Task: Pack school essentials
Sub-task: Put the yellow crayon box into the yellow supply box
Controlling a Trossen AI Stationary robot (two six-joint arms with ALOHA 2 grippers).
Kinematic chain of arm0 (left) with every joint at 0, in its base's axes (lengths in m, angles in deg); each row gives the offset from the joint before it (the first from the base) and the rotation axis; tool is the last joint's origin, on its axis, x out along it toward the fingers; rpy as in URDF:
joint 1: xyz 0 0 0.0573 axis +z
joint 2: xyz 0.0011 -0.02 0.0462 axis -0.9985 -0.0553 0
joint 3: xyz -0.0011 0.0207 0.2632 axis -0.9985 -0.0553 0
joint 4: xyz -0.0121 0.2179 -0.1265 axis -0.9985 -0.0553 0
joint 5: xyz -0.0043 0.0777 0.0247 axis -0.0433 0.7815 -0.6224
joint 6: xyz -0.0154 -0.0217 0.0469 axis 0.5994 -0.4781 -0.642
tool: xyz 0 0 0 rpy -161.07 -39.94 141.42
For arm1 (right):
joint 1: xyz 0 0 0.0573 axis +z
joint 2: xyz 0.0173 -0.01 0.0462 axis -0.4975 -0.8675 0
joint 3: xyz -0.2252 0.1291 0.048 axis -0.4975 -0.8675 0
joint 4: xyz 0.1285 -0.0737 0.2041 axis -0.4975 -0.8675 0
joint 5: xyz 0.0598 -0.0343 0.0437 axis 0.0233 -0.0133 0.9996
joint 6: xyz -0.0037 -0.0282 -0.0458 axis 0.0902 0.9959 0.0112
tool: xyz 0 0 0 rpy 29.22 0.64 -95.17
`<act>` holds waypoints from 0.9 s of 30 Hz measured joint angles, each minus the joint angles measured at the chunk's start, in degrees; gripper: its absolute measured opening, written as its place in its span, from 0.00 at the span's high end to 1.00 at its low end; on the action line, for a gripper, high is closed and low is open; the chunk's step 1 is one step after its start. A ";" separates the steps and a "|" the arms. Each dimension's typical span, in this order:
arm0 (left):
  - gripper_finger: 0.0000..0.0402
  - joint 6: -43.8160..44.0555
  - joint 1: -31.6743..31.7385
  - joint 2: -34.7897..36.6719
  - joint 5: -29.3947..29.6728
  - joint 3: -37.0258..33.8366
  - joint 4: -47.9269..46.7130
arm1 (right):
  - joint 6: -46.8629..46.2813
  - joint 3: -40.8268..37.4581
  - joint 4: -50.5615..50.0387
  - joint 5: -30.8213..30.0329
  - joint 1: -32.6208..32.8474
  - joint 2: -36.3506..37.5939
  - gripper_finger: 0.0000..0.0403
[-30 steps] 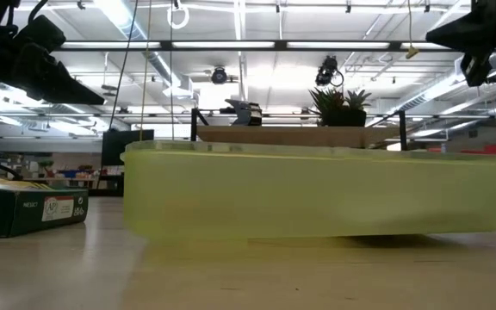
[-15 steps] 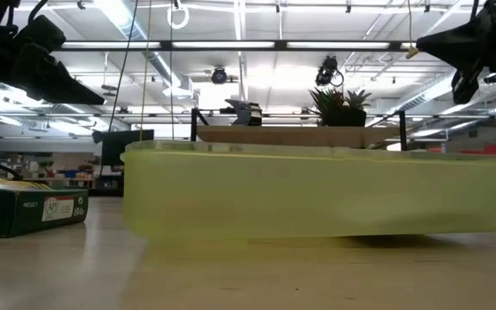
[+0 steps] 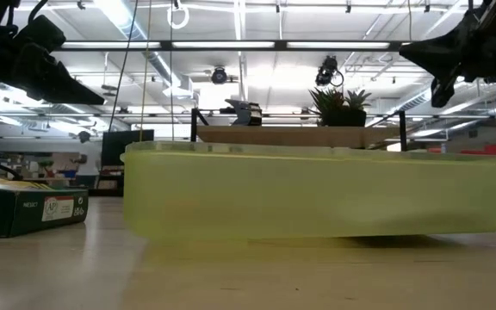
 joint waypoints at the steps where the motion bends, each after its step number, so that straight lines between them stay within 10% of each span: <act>1: 0.91 0.00 0.00 0.00 0.00 0.01 0.00 | 0.03 0.01 -0.40 1.65 -1.52 0.00 0.99; 27: 0.93 0.00 0.00 0.00 0.00 0.00 0.02 | -1.41 0.57 -13.95 13.75 -9.55 -2.12 0.99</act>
